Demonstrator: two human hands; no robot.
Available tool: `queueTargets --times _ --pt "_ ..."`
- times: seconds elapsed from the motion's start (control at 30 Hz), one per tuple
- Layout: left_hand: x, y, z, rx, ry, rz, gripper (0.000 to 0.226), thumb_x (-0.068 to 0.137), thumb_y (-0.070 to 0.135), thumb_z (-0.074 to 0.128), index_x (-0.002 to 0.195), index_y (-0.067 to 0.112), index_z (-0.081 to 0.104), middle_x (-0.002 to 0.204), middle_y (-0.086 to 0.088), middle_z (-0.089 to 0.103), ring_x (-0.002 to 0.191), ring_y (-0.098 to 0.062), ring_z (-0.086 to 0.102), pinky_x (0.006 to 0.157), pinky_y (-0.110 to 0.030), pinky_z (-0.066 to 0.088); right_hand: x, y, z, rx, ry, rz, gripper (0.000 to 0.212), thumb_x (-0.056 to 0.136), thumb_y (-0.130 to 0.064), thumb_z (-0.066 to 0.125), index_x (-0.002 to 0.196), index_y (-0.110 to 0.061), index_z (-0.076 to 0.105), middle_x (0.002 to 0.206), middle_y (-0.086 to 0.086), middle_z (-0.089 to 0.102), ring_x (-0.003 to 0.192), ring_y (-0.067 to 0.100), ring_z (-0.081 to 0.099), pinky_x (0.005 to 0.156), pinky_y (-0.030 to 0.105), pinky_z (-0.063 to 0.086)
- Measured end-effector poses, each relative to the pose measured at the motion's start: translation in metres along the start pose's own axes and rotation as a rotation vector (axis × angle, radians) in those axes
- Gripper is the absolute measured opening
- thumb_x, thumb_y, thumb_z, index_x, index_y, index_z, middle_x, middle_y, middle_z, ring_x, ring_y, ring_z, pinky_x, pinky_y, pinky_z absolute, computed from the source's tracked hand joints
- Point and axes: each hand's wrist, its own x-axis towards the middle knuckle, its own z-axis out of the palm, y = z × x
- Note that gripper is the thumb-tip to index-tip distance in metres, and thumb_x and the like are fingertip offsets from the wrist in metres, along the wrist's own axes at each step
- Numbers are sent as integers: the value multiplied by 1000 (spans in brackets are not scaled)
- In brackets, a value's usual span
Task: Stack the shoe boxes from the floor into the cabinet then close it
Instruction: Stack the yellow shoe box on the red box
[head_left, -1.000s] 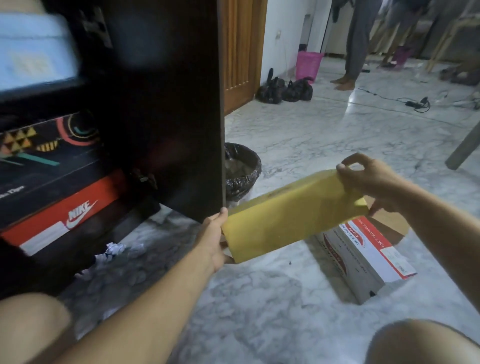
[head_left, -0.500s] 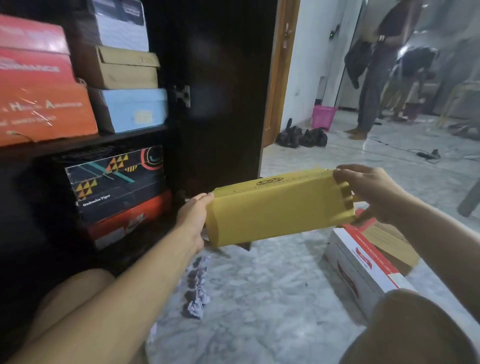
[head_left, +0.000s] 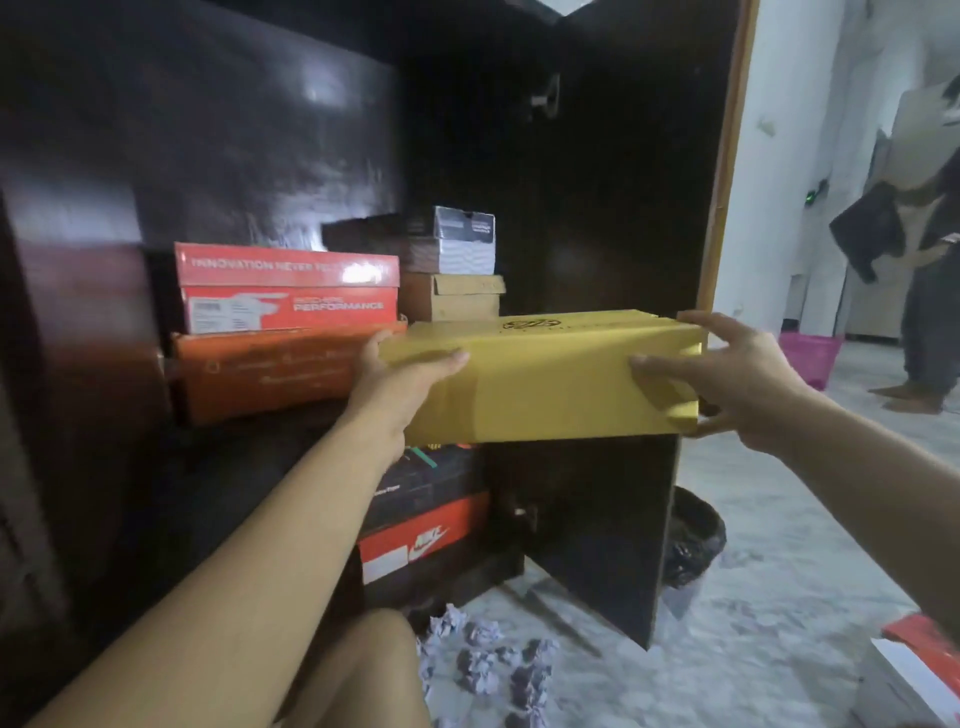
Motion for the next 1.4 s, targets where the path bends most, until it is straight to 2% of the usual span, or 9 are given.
queueTargets --times 0.23,0.37,0.5,0.6,0.7,0.8,0.87,1.1,1.4 --pt "40 55 -40 147 262 247 95 55 12 93 135 23 42 124 4 52 111 -14 51 85 -24 40 46 -48 62 89 -88 -195 87 66 -25 89 140 -33 45 131 0 48 112 25 51 58 44 56" --pt "67 86 -60 227 374 361 104 54 13 94 141 19 38 120 5 47 108 -12 49 84 -21 38 74 -76 95 165 -121 -272 89 64 -25 90 141 -31 45 124 -3 48 107 22 51 65 49 60" --pt "96 115 -80 287 467 439 107 53 15 95 143 20 36 127 2 47 113 -14 49 90 -24 40 107 -102 132 205 -138 -378 90 65 -29 90 143 -30 44 122 -4 49 104 22 55 49 37 54" --pt "119 128 -90 304 520 473 109 52 15 96 143 20 36 130 -3 51 116 -20 53 97 -34 47 131 -119 158 187 -149 -417 89 70 -26 87 144 -30 39 123 -3 46 103 22 54 57 44 60" --pt "143 133 -98 360 569 488 109 51 16 96 142 19 36 132 -5 53 118 -21 54 99 -34 46 155 -131 183 144 -160 -463 91 71 -20 86 146 -27 35 130 3 44 110 26 52 65 46 60" --pt "160 138 -109 449 607 513 109 49 19 97 141 17 37 134 -7 52 121 -24 52 102 -38 45 176 -137 207 99 -146 -511 92 70 -17 87 146 -21 36 136 9 44 122 29 48 91 46 53" --pt "167 141 -118 536 644 510 106 52 20 96 141 17 39 135 -6 50 123 -25 50 101 -36 45 185 -141 224 73 -150 -544 89 71 -16 86 146 -18 38 137 11 46 123 29 48 99 45 48" --pt "200 137 -144 757 692 482 79 57 29 93 127 20 57 126 -8 61 113 -28 57 83 -30 45 214 -157 279 -12 -170 -680 64 78 -12 77 134 -29 51 123 16 54 113 30 50 95 43 48" --pt "244 124 -153 890 629 457 76 63 26 91 131 24 56 130 -8 60 116 -28 56 92 -34 50 255 -153 320 -51 -157 -660 61 77 -12 77 129 -31 54 119 16 57 110 30 51 90 41 49"
